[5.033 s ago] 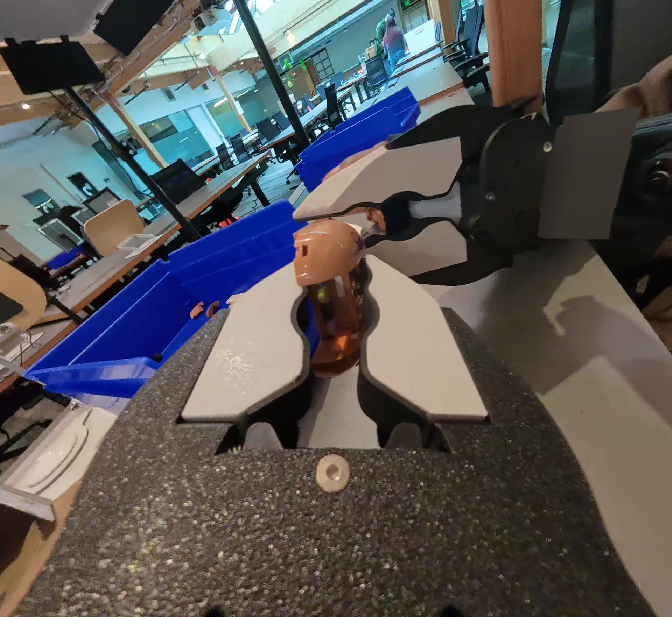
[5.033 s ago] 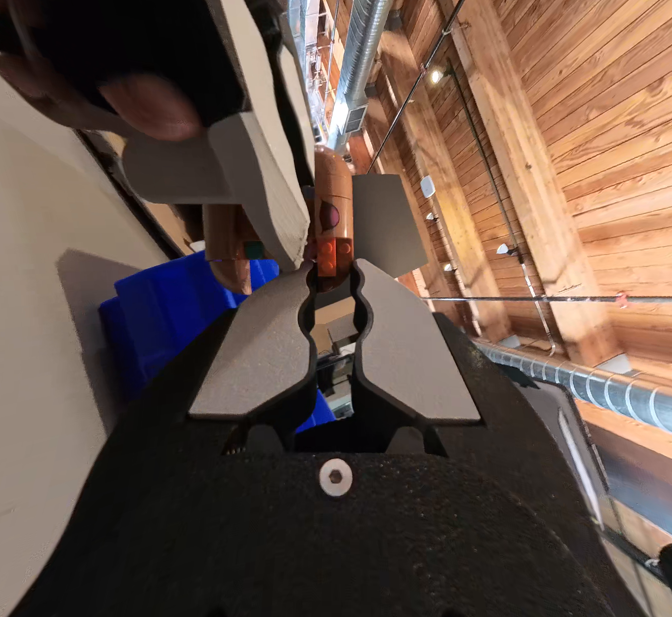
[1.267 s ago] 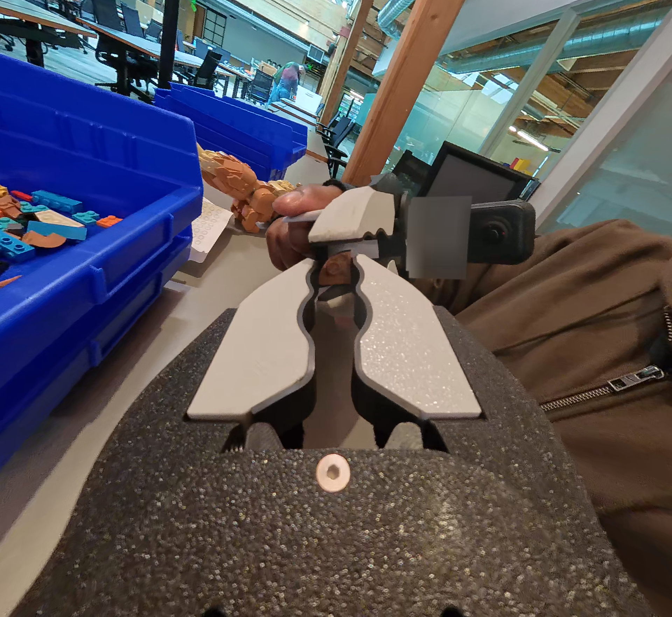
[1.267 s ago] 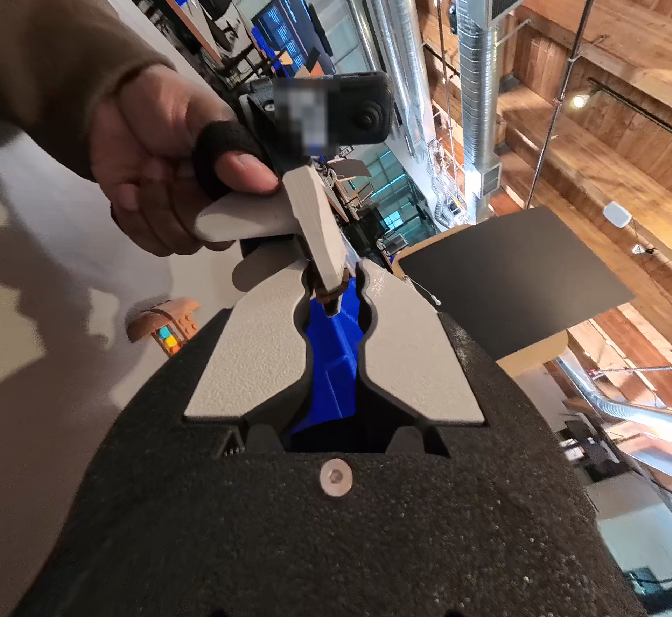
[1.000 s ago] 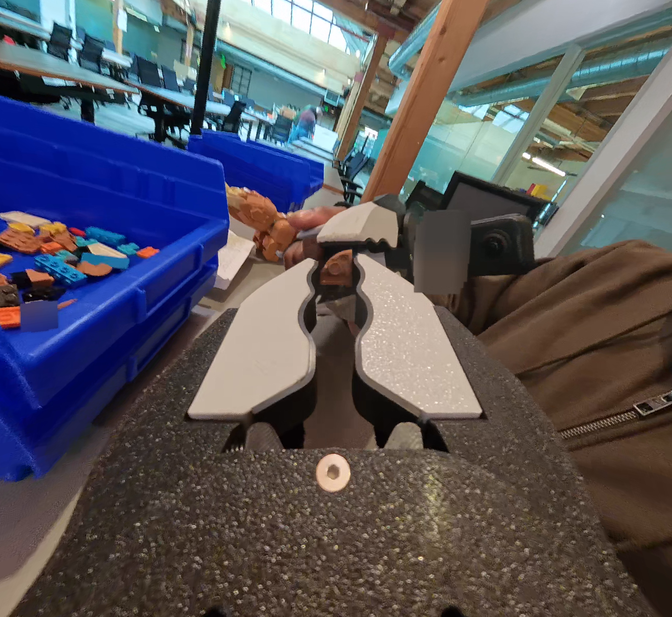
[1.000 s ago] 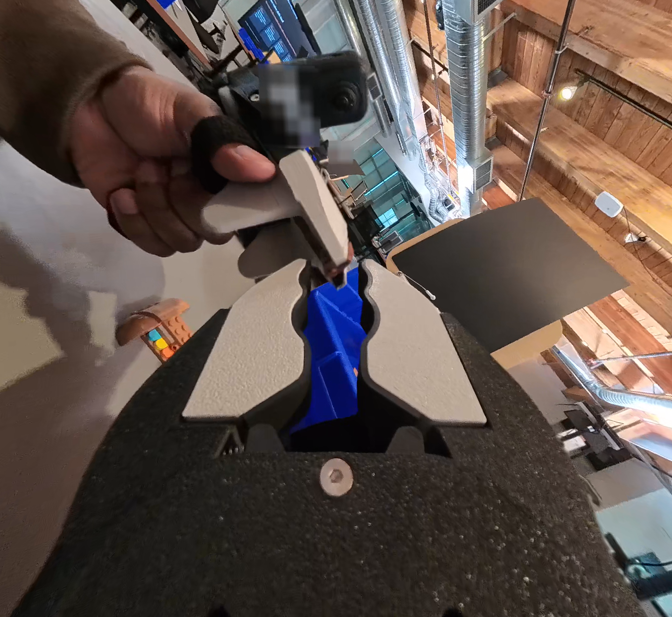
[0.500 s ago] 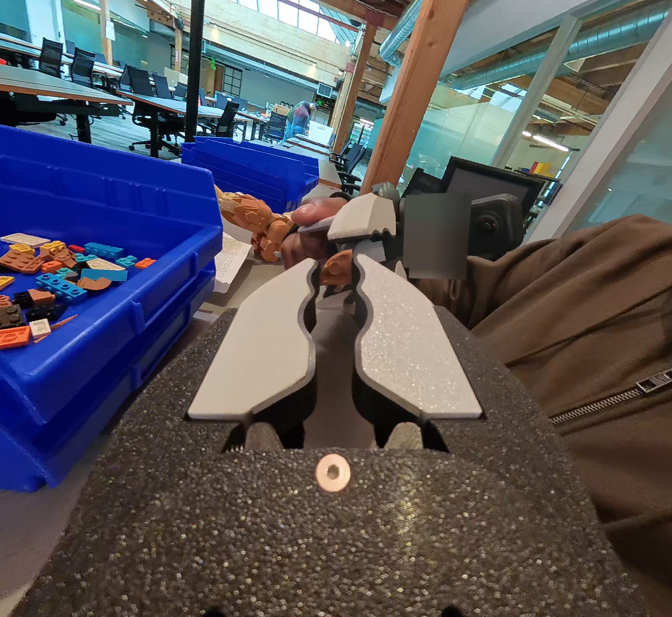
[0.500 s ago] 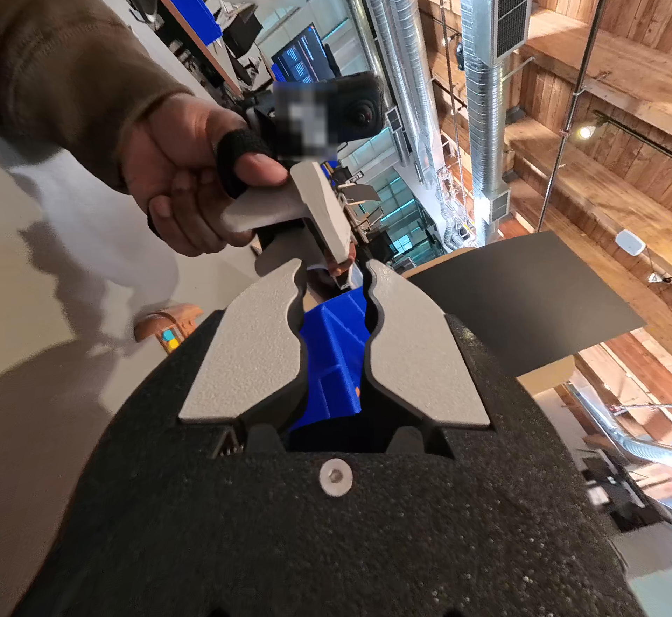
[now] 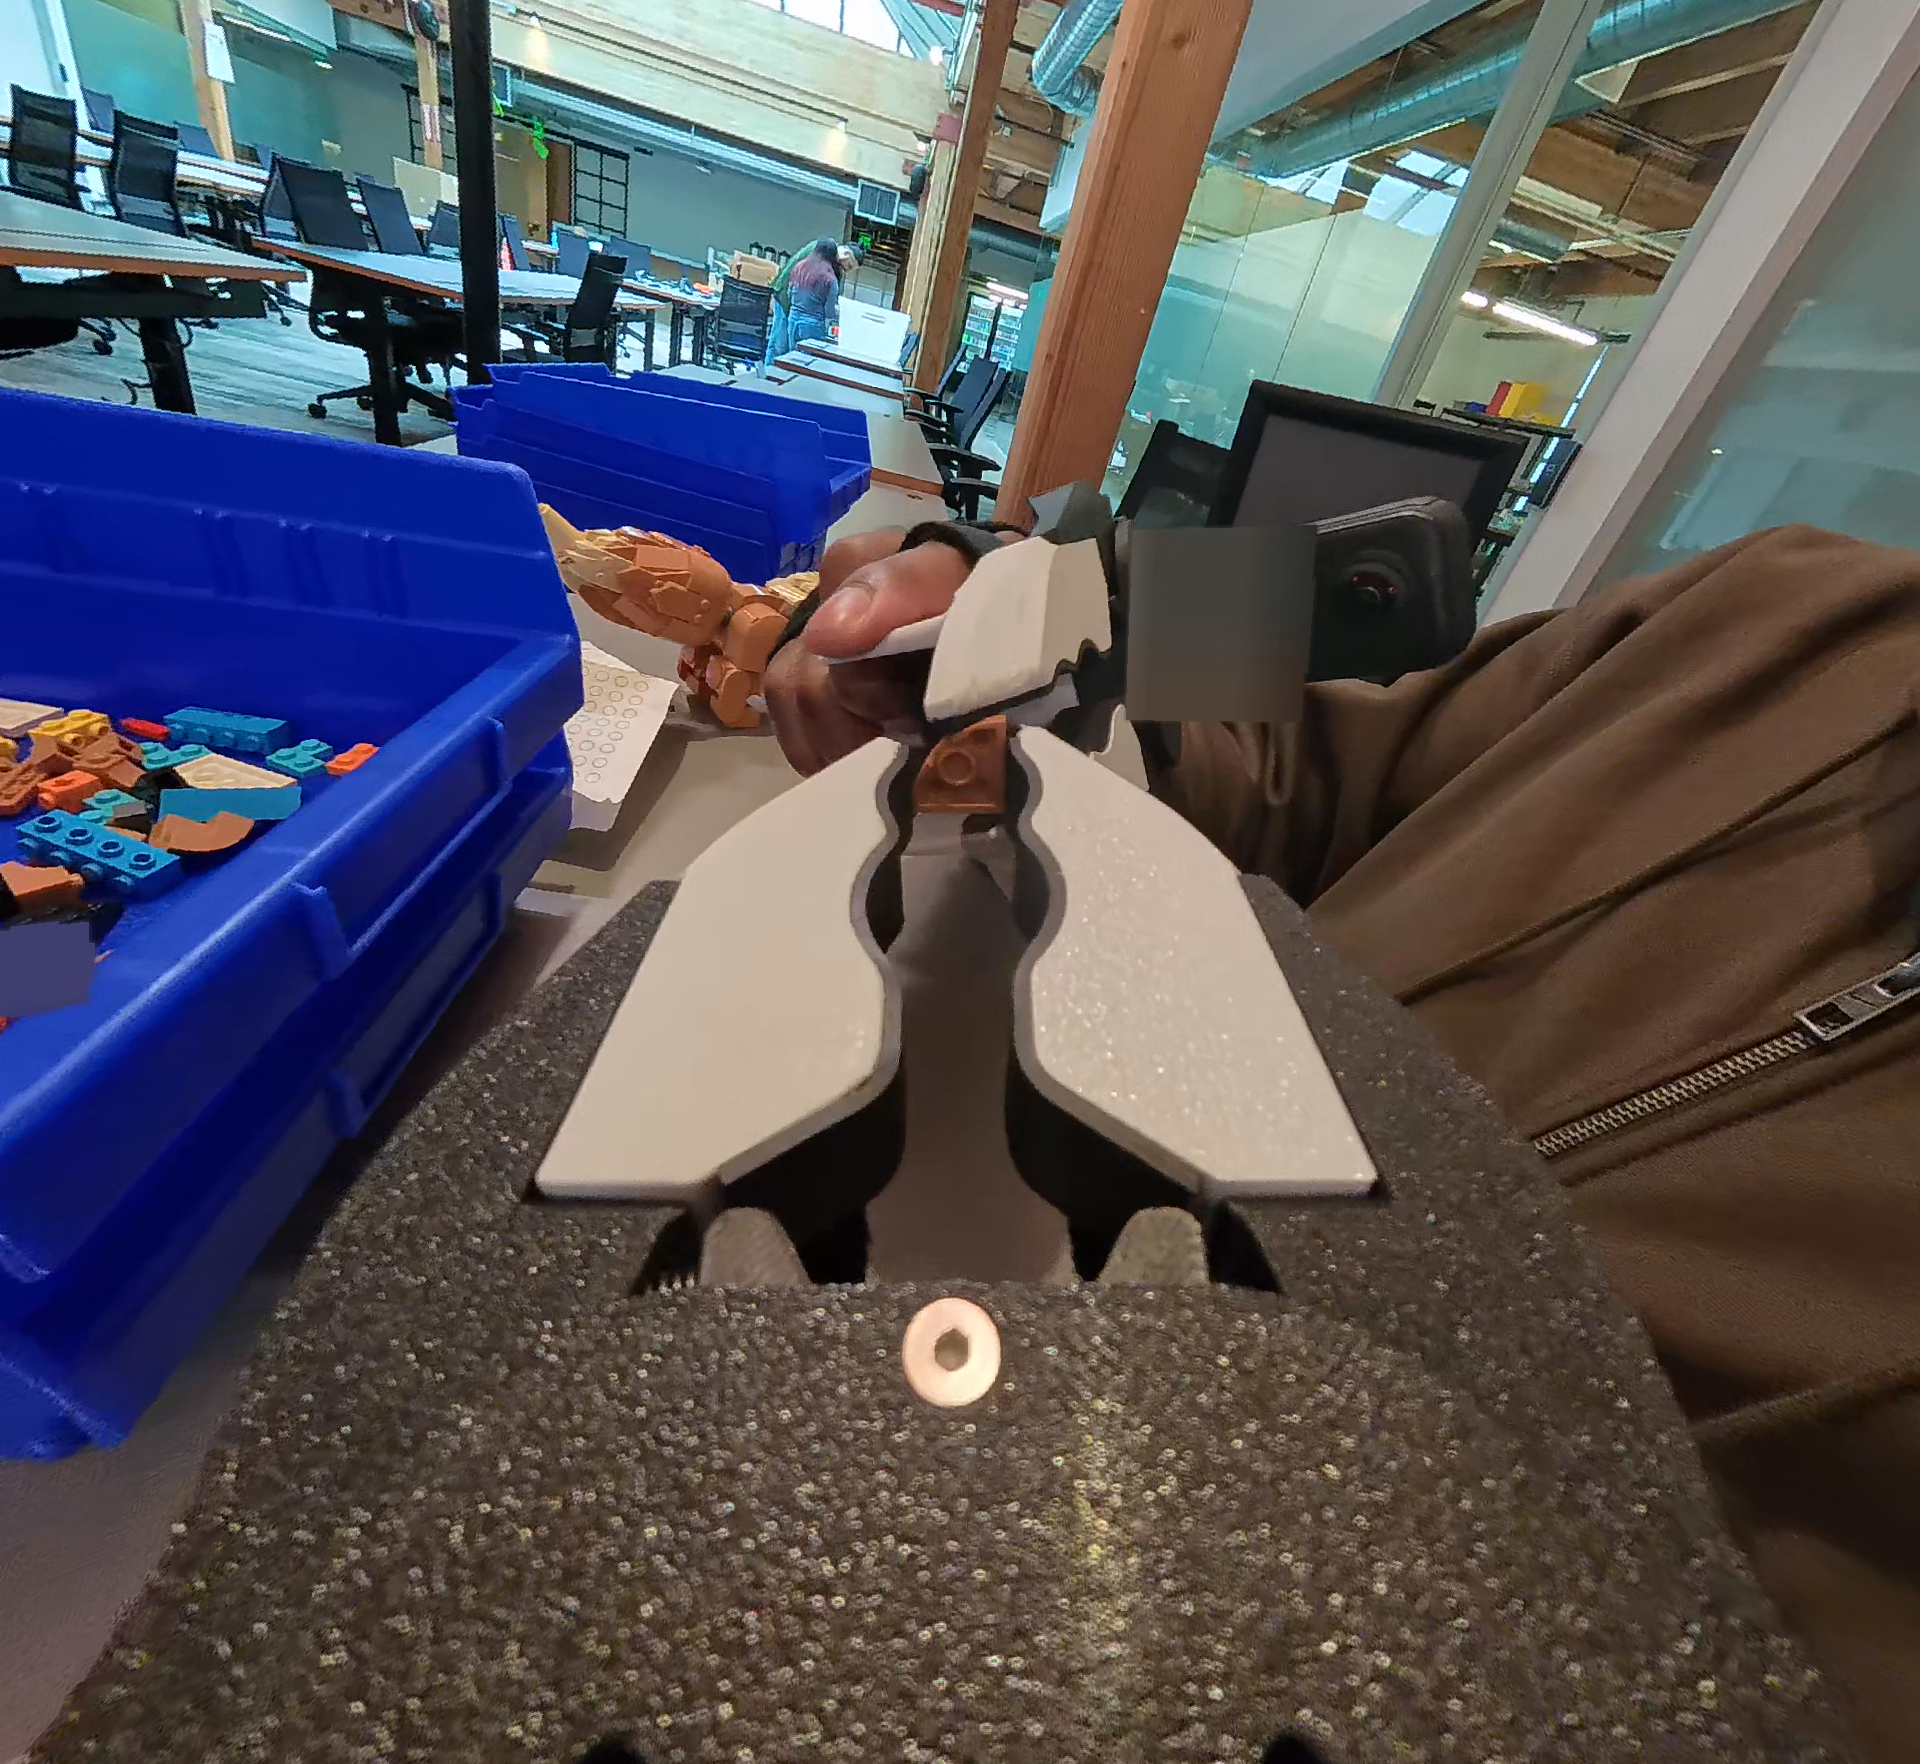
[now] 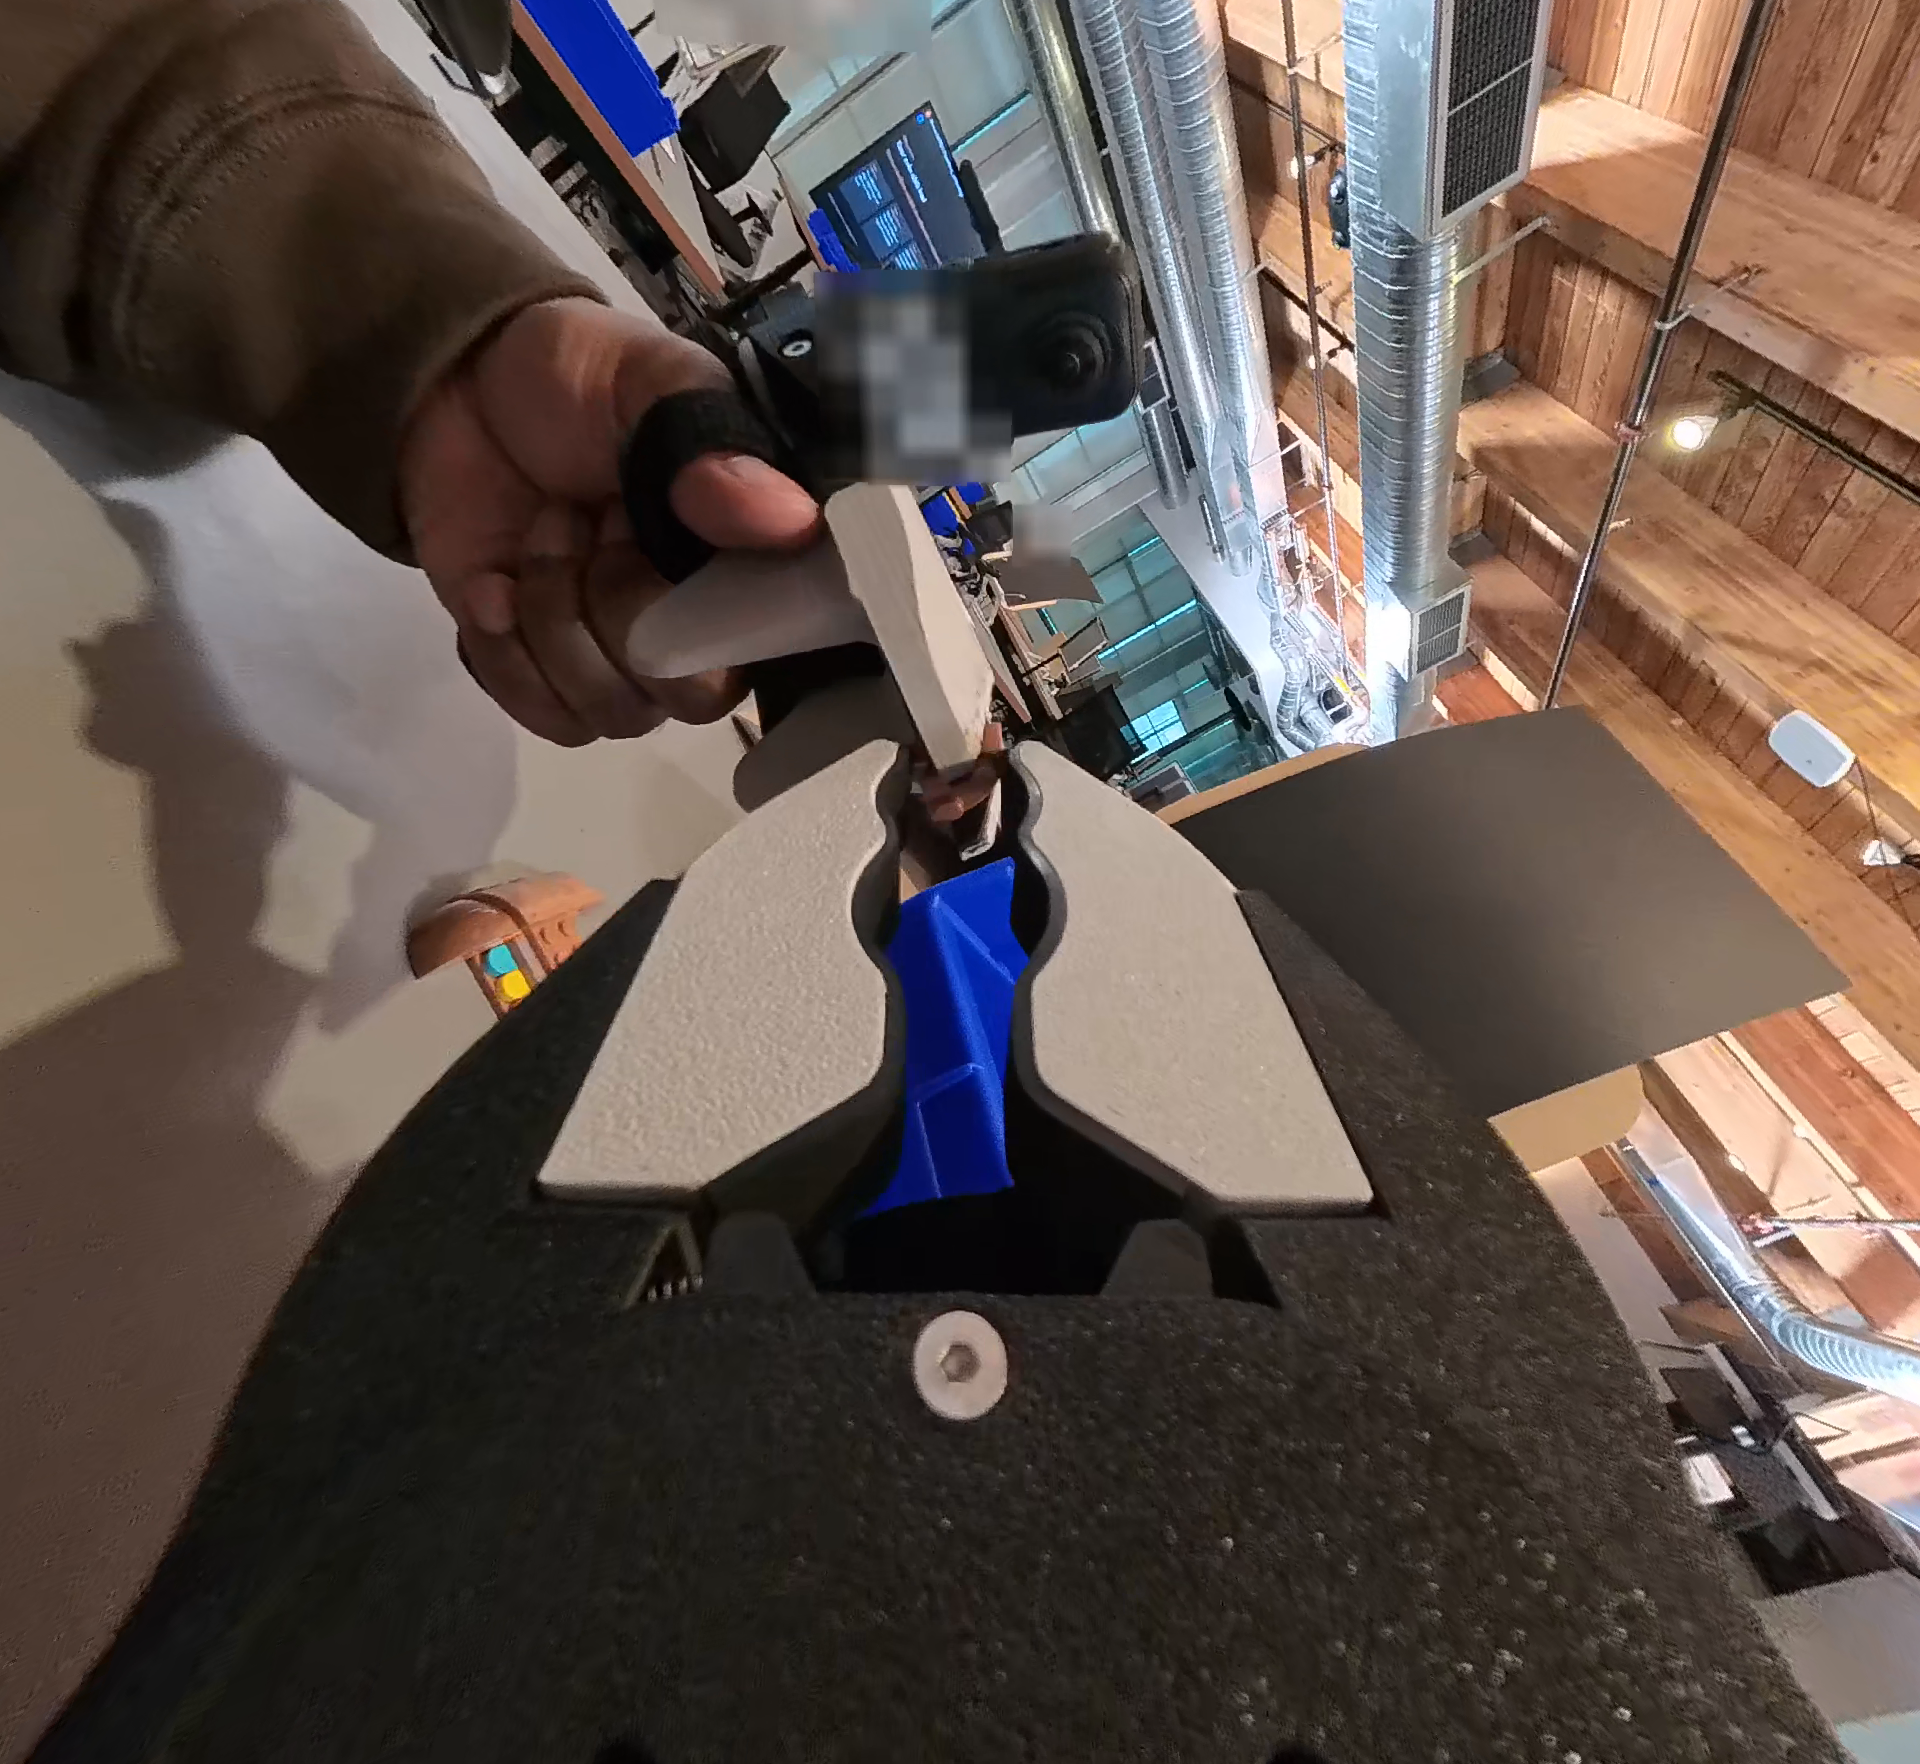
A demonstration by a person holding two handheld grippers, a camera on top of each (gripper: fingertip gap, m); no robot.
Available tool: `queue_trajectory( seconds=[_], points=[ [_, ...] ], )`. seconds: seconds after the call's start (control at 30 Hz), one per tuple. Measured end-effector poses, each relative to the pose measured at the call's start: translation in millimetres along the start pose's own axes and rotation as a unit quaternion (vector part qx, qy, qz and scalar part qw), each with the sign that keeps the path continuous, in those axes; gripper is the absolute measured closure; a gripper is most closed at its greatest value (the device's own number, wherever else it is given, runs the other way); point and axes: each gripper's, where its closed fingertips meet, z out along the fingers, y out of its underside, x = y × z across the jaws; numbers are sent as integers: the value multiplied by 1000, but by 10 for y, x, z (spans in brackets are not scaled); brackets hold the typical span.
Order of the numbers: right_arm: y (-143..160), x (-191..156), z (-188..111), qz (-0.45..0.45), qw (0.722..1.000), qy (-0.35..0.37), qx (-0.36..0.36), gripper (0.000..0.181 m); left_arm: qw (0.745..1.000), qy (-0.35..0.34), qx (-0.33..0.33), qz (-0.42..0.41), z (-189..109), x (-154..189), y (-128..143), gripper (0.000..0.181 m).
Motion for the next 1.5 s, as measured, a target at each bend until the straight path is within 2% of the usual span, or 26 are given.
queue_trajectory(
  seconds=[0.33, 0.67, 0.87, 1.23, 1.33, 1.5],
  points=[
    [-48, 43, -66, 44, 999, -23, 21, 166, 999, 30, 22, -30, -76, 46, -84, 165],
    [-54, -64, -53, 41, 998, -53, 19, 165, 999, 38, -23, -14, -37, 93, 53, 158],
    [-74, -77, -60, 34, 998, -55, 21, 165, 999, 32, -29, 21, -29, 109, 67, 165],
    [-225, -185, -179, 48, 990, -120, 53, 166, 994, 82, -62, 24, 15, 315, 137, 166],
    [-235, -161, -183, 59, 990, -116, 53, 166, 995, 75, -59, 32, 16, 312, 111, 166],
    [-141, -100, -137, 23, 997, -77, 11, 166, 996, 23, -62, 64, -6, 199, 69, 166]
  ],
)
